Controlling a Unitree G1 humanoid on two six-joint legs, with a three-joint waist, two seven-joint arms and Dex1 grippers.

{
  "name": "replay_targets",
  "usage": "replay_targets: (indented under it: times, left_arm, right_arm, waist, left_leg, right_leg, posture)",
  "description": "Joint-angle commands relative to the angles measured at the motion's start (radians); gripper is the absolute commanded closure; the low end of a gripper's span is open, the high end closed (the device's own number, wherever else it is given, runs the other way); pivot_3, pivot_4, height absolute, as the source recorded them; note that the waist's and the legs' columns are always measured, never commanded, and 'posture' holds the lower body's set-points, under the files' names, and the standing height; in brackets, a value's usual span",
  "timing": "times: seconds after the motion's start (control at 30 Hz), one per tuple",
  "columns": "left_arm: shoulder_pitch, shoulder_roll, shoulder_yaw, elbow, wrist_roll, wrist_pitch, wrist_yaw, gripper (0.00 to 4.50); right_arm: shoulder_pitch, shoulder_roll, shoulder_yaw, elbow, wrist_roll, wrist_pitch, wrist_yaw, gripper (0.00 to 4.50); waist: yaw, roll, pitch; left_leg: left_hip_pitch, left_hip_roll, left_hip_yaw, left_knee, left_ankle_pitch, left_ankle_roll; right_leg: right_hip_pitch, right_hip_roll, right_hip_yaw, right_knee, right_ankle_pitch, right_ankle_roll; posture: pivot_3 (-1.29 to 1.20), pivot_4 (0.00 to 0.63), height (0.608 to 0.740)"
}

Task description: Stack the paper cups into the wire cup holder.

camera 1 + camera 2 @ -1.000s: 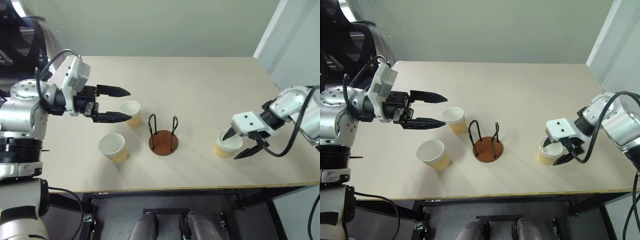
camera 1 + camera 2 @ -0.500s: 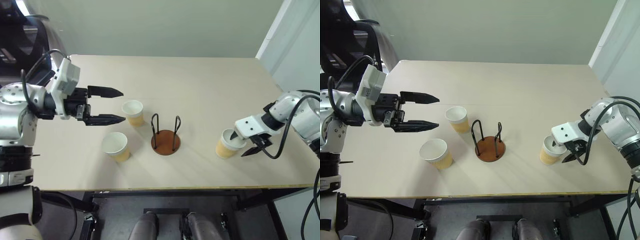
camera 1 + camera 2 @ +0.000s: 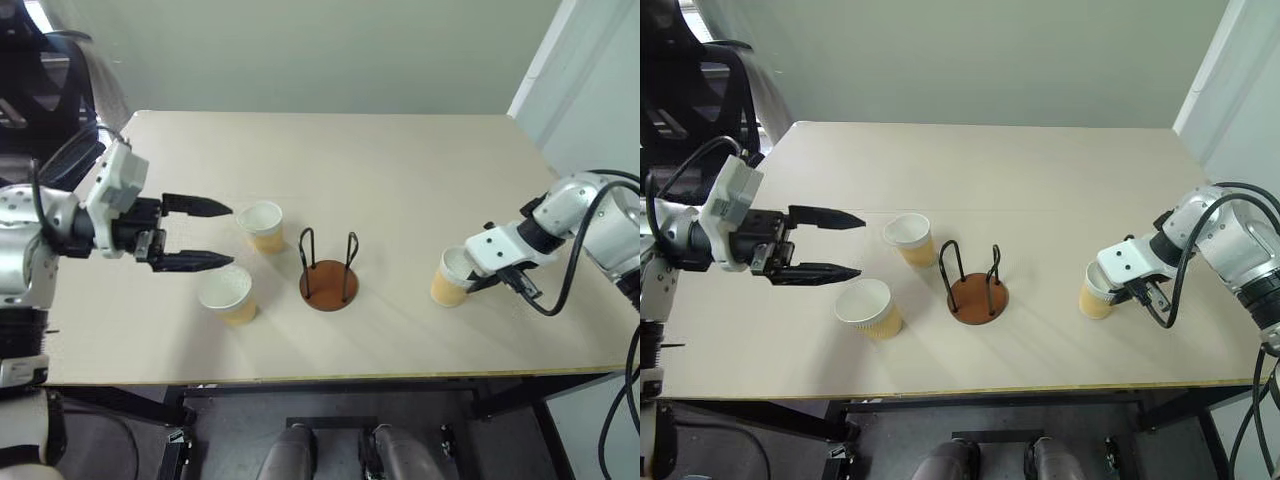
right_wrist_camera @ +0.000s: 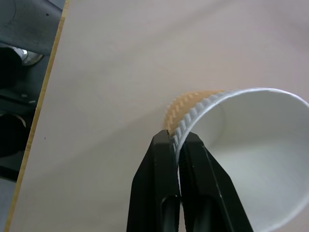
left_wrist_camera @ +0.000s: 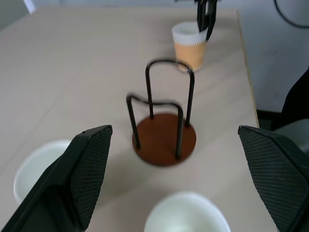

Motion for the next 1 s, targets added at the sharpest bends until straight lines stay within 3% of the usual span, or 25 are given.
replay_targets:
  times: [0.03, 0.63, 1.0]
  left_arm:
    - [0.007, 0.052, 0.004, 0.041, -0.018, -0.092, -0.044, 0.0]
    - [0.007, 0.055, -0.056, 0.094, -0.044, -0.141, -0.044, 0.0]
    - [-0.055, 0.032, -0.13, 0.151, -0.044, -0.178, -0.044, 0.0]
  right_arm:
    - [-0.057, 0.003, -0.008, -0.018, 0.013, -0.018, 0.004, 4.46]
    - [-0.366, 0.196, -0.102, 0.048, 0.027, 0.037, 0.004, 4.46]
    - [-0.405, 0.222, -0.165, -0.043, 0.082, 0.127, 0.004, 4.46]
  waist:
    - [0.0, 0.0, 0.0]
    - [-0.001, 0.0, 0.0]
    - [-0.001, 0.0, 0.0]
  left_leg:
    - [0.0, 0.0, 0.0, 0.0, 0.0, 0.0]
    - [-0.006, 0.0, -0.001, 0.0, -0.006, -0.005]
    - [-0.006, 0.0, -0.001, -0.001, -0.008, -0.007]
  right_leg:
    - [0.0, 0.0, 0.0, 0.0, 0.0, 0.0]
    - [-0.009, 0.0, -0.001, 0.002, 0.0, -0.003]
    - [-0.009, 0.0, -0.002, 0.002, 0.0, -0.003]
  posture:
    - [0.0, 0.15, 0.74]
    - [0.0, 0.15, 0.74]
    - [0.0, 0.15, 0.74]
